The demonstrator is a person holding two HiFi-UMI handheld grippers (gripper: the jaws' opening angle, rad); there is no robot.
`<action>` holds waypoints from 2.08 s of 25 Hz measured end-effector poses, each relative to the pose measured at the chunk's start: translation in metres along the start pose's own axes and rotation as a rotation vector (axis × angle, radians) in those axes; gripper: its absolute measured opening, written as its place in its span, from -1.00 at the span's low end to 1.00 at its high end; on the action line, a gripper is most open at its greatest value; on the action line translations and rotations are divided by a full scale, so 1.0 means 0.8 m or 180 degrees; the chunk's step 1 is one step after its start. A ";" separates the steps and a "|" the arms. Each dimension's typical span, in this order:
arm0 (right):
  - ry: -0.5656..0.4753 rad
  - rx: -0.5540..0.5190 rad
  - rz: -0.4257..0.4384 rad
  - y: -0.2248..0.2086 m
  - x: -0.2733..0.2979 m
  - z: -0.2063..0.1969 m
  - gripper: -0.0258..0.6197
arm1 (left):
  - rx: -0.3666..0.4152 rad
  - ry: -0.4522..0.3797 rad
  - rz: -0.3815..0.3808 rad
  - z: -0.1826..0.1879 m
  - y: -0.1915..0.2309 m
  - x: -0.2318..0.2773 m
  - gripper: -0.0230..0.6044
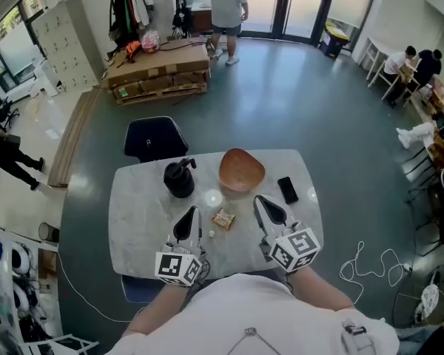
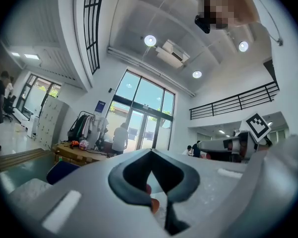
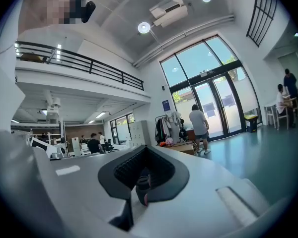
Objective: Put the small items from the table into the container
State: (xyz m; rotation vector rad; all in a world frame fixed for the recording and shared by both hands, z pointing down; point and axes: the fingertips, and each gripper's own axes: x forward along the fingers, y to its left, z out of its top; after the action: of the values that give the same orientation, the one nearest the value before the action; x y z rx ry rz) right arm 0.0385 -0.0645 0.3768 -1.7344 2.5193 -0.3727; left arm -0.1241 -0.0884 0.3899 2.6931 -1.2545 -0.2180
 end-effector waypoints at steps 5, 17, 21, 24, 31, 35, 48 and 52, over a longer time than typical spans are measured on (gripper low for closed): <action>0.0064 0.0064 0.0057 -0.027 0.009 0.000 -0.83 | 0.0034 0.0047 0.0144 0.000 -0.001 0.015 -0.91; 0.0541 -0.0008 0.0522 -0.032 0.052 -0.059 -0.83 | -0.0017 0.0293 0.0682 -0.037 0.024 -0.015 -0.91; 0.1098 -0.0358 0.0895 -0.010 0.080 -0.166 -0.55 | -0.0087 0.0423 0.0910 -0.063 0.048 -0.038 -0.91; 0.1737 -0.0552 0.1150 0.002 0.099 -0.287 -0.26 | -0.0151 0.0538 0.1085 -0.085 0.067 -0.058 -0.91; 0.3117 -0.0782 0.1392 0.014 0.112 -0.558 -0.15 | -0.0363 0.0875 0.1671 -0.147 0.091 -0.132 -0.91; 0.3360 -0.1341 0.1394 0.006 0.128 -0.626 -0.06 | -0.0435 0.0993 0.1958 -0.173 0.101 -0.172 -0.91; 0.3191 -0.1671 0.1507 0.028 0.144 -0.614 -0.41 | -0.0377 0.0942 0.2109 -0.164 0.097 -0.193 -0.91; 0.2771 -0.1241 0.1334 0.021 0.141 -0.521 -0.41 | -0.0239 0.0826 0.1851 -0.142 0.092 -0.150 -0.91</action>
State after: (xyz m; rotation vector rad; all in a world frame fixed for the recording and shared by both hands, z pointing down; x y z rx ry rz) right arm -0.0950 -0.0955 0.7867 -1.2032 3.6835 -0.7765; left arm -0.2326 -0.0331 0.5240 2.0898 -1.8120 0.1506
